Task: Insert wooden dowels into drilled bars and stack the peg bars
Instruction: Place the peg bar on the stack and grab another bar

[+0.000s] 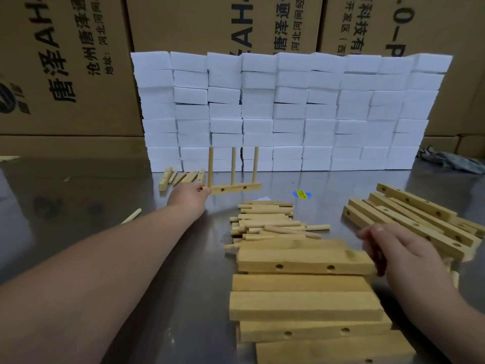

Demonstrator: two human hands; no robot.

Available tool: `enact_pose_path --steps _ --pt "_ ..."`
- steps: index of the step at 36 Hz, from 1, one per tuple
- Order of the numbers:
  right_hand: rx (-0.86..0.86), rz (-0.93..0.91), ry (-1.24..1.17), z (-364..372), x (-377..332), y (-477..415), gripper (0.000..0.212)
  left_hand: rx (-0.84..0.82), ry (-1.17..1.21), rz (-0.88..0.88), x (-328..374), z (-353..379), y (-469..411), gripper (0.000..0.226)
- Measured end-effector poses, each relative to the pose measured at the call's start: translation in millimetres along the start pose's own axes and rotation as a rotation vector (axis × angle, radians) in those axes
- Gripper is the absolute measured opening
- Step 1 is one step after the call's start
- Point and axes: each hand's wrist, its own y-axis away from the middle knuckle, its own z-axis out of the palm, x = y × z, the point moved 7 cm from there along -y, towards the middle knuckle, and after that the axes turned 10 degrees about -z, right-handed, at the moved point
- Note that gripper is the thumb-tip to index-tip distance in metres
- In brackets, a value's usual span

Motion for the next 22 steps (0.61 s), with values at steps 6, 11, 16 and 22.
enact_pose_path --steps 6,11,16,22 --pt "0.0 0.063 0.043 1.1 1.0 -0.5 0.03 -0.025 -0.07 0.043 4.5 23.2 -18.2 0.034" --pt "0.066 0.223 -0.097 2.1 12.4 -2.5 0.035 -0.052 -0.115 0.075 0.8 27.6 -18.0 0.039" --pt "0.092 0.301 -0.152 5.7 22.9 -7.1 0.037 -0.073 -0.12 0.095 2.8 28.8 -15.4 0.039" --pt "0.071 0.271 -0.069 13.3 25.8 -16.3 0.036 -0.038 -0.204 0.117 2.5 29.9 -17.9 0.036"
